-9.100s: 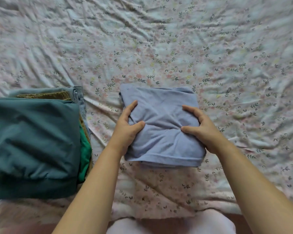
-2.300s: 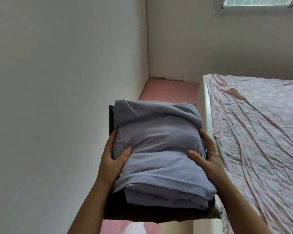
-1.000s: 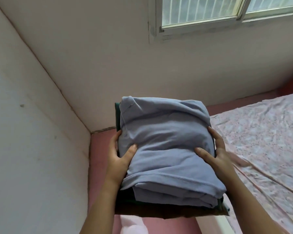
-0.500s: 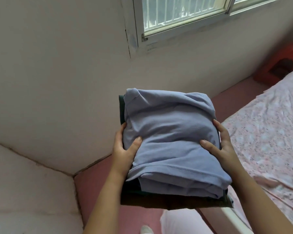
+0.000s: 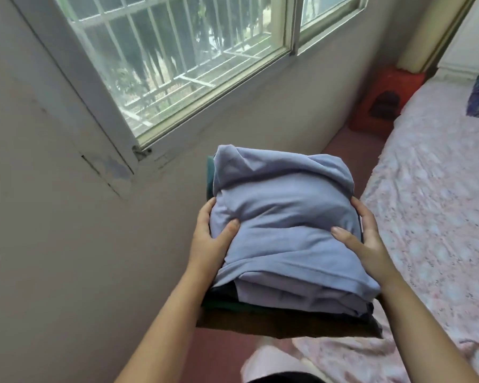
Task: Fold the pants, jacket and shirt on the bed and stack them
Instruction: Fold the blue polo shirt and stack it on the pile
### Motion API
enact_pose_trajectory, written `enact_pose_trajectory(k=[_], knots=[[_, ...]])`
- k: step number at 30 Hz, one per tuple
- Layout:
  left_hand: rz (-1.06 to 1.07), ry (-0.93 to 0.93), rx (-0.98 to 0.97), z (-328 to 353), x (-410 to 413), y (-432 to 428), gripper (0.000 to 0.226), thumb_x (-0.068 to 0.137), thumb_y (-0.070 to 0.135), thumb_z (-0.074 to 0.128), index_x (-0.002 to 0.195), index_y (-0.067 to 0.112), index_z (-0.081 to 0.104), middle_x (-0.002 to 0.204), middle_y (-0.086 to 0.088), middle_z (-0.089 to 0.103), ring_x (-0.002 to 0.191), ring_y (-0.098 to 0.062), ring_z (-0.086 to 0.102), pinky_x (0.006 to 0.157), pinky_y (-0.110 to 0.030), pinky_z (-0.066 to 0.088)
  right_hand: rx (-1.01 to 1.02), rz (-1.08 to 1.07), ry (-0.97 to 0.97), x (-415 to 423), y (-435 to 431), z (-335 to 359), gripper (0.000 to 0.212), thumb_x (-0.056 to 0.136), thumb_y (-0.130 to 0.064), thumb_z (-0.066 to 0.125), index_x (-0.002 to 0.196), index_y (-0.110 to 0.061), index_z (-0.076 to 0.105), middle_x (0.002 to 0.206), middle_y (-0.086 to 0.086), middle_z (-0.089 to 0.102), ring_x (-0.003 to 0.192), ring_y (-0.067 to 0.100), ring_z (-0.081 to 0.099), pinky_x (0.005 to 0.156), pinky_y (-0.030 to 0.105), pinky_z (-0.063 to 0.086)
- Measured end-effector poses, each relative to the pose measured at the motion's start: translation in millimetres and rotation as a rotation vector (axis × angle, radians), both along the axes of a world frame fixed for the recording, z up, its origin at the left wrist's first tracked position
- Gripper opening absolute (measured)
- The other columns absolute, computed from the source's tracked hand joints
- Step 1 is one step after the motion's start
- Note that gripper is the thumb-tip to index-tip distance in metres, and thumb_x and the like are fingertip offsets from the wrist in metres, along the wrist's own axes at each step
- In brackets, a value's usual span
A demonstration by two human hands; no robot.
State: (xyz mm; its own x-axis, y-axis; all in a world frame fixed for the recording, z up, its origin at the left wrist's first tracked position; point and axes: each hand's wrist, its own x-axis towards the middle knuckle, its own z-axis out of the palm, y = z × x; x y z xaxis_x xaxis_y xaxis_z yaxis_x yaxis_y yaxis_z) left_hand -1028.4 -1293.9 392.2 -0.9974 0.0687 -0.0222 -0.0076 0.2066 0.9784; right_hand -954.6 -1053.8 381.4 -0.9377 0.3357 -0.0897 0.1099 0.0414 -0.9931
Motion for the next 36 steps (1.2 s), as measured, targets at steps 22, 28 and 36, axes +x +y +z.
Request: enact_pose_trajectory(k=[22, 28, 36], knots=[[-0.726, -0.103, 0.102, 9, -352, 278, 0.044, 0.087, 0.019, 0.06, 0.125, 0.033, 0.044, 0.118, 0.025, 0.05, 0.104, 0.012, 0.049, 0.078, -0.014, 0.043, -0.025, -0.794, -0.003, -215, 170, 15, 0.063, 0.084, -0.018, 0.061, 0.137, -0.037, 0.031, 0.137, -0.02, 0.034, 0.124, -0.001, 0.036, 0.086, 0.013, 0.036], [-0.83, -0.155, 0.107, -3, -412, 367, 0.046, 0.087, 0.019, 0.061, 0.128, 0.032, 0.044, 0.12, 0.025, 0.05, 0.11, 0.007, 0.049, 0.086, -0.018, 0.043, -0.012, -0.905, -0.034, -264, 240, 11, 0.064, 0.085, -0.014, 0.06, 0.138, -0.034, 0.031, 0.132, -0.023, 0.035, 0.11, -0.014, 0.039, 0.077, 0.003, 0.04], [-0.892, -0.15, 0.042, -18, -480, 530, 0.049, 0.086, 0.022, 0.061, 0.129, 0.034, 0.042, 0.12, 0.03, 0.045, 0.108, 0.015, 0.045, 0.084, -0.013, 0.04, -0.051, -0.947, -0.029, -327, 391, -10, 0.06, 0.084, -0.015, 0.061, 0.132, -0.039, 0.033, 0.128, -0.024, 0.038, 0.101, -0.021, 0.039, 0.08, 0.011, 0.038]])
